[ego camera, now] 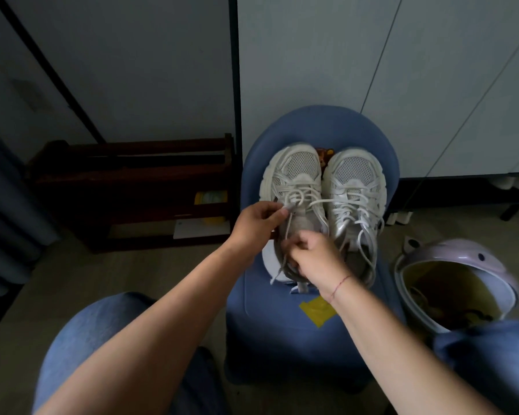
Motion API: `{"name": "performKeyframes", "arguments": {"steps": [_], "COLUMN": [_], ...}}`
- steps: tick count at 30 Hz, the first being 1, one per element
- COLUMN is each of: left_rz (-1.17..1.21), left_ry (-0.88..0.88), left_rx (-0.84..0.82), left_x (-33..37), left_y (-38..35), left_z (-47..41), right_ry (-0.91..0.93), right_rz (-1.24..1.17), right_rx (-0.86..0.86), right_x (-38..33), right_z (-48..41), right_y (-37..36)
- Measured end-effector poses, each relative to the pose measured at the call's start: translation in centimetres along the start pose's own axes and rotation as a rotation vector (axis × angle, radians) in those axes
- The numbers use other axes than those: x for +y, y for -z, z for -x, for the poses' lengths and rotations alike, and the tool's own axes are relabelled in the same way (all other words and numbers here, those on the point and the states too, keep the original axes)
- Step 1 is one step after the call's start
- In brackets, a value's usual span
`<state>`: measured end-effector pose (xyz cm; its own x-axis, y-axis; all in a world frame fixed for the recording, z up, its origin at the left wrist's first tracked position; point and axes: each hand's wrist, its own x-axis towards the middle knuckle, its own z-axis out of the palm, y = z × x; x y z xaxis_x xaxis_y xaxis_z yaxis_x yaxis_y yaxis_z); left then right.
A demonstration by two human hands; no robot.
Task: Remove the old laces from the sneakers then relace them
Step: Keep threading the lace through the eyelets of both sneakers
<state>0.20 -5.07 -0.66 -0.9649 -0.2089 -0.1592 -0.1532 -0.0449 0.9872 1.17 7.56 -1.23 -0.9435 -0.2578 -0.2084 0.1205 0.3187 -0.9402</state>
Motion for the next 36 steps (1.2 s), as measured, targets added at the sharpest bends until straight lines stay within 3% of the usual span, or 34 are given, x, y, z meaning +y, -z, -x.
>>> {"name": "performKeyframes", "arguments": {"steps": [3, 5, 11, 16, 21, 25, 29, 32, 36], "left_rz": [0.012, 0.007, 0.004, -0.012, -0.036, -0.027, -0.045, -0.089, -0.299], "left_ry": [-0.002, -0.007, -0.017, -0.002, 0.008, 0.003, 0.006, 0.001, -0.089], "left_rx": [-0.02, -0.029, -0.02, -0.009, 0.012, -0.005, -0.018, -0.008, 0.051], "left_x": [0.1, 0.2, 0.5, 0.4, 0.4, 0.5, 0.2, 0.1, 0.5], "left_y": [0.1, 0.0, -0.2, -0.2, -0.1, -0.3, -0.2, -0.3, -1.1], "left_z": [0.0, 0.0, 0.2, 0.1, 0.0, 0.0, 0.0, 0.0, 0.4], "right_ry": [-0.089, -0.118, -0.062, -0.058, -0.034, 0.081, 0.343, 0.289, 0.209], "right_rz": [0.09, 0.139, 0.015, -0.026, 0.023, 0.266, 0.482, 0.659, 0.695], "right_rx": [-0.242, -0.305, -0.06, 0.026, -0.078, -0.1, 0.221, 0.117, -0.036], "right_x": [0.4, 0.4, -0.9, -1.2, -0.5, -2.0, -4.2, -4.9, -5.0], "right_z": [2.5, 3.3, 1.1, -0.3, 0.2, 0.5, -1.3, -2.9, -3.3], "right_y": [-0.2, 0.3, 1.4, 0.7, 0.7, 2.8, 6.7, 9.1, 10.2]}}
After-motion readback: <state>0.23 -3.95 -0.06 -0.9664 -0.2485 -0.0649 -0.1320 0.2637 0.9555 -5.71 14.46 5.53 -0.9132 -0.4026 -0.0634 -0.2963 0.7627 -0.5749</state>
